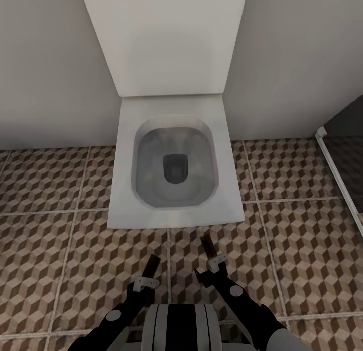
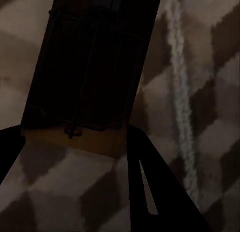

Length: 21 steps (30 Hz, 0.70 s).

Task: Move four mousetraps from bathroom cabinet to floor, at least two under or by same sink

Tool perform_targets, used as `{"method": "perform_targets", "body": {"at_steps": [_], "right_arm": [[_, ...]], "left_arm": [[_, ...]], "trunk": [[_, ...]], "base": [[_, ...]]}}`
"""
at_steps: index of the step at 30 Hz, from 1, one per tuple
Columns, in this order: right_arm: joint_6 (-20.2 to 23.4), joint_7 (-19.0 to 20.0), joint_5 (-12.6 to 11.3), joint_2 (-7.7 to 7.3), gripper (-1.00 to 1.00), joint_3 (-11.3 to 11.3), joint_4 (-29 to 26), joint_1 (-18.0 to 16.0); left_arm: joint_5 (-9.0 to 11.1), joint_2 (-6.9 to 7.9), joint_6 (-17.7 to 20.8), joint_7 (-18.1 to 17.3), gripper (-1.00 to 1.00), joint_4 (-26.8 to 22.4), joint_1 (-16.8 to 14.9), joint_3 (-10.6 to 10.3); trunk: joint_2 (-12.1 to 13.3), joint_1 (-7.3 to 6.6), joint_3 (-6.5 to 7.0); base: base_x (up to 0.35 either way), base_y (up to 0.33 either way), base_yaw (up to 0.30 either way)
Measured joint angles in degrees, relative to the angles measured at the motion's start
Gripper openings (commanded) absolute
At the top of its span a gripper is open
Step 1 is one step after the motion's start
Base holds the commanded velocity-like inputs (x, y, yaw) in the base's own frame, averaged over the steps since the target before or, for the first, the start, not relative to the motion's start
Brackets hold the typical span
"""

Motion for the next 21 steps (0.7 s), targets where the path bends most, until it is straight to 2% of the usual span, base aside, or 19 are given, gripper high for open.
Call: {"method": "perform_targets", "body": {"at_steps": [7, 13, 21], "right_arm": [[0.0, -0.05, 0.1, 0.1, 1.0, 0.0, 0.01, 0.0], [0.0, 0.01, 0.15, 0.09, 1.0, 0.01, 0.01, 0.0], [-0.04, 0.03, 0.2, 0.03, 1.0, 0.01, -0.08, 0.0]], "left_arm": [[-0.04, -0.03, -0.35, 0.0, -1.0, -0.2, 0.0, 0.02], [-0.6, 0.05, -5.74, -0.01, -1.0, -0.36, 0.02, 0.09], [-0.96, 0.08, -6.38, -0.01, -1.0, -0.44, 0.02, 0.09]], "trunk": [[0.0, 0.0, 0.0], [0.0, 0.0, 0.0], [0.0, -0.01, 0.0]], "base": [[0.0, 0.0, 0.0], [0.0, 0.0, 0.0], [0.039, 0.0, 0.0]]}}
